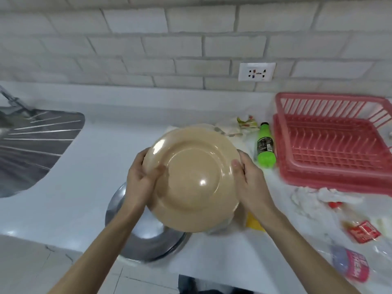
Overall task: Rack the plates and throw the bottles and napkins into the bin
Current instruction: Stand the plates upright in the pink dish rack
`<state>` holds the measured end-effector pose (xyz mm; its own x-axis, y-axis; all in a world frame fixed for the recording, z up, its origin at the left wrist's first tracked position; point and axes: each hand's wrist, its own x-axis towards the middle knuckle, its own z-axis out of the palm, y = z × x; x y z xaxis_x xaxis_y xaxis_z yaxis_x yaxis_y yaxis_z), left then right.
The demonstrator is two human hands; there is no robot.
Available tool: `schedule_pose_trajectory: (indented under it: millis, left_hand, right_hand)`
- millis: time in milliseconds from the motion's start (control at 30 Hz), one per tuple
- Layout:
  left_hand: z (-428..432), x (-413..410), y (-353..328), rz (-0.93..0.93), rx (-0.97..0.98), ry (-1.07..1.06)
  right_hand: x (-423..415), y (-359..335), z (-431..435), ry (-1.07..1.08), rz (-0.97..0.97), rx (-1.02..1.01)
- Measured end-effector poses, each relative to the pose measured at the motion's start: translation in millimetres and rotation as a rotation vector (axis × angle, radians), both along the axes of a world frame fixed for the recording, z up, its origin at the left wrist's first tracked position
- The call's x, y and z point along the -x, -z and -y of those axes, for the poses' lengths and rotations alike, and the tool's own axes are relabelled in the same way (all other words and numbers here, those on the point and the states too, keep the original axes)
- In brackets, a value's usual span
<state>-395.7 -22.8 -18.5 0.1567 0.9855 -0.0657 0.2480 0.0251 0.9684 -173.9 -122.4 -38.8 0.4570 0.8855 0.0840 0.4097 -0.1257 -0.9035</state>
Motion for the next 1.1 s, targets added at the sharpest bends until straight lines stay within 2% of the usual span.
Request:
schedule_pose_trajectory:
  millis: [167,533,967,1100]
  left_hand:
    - [8,70,29,-0.034,0.082,-0.039]
    - [2,133,69,-0.168,0.106,-0.016]
    - [-15,151,94,-0.231,0.118,0.062]
    - [-20,148,97,-0.273,0.123,0.082]
  right_hand:
    - [65,25,-7,-0.093,-0.036,0.127]
    - [124,51,-22,-0.216,0.222,0.564]
    - [137,51,-40,-0.266,0.623,0.682]
    - [137,54,-39,-0.279,0.65,0.678]
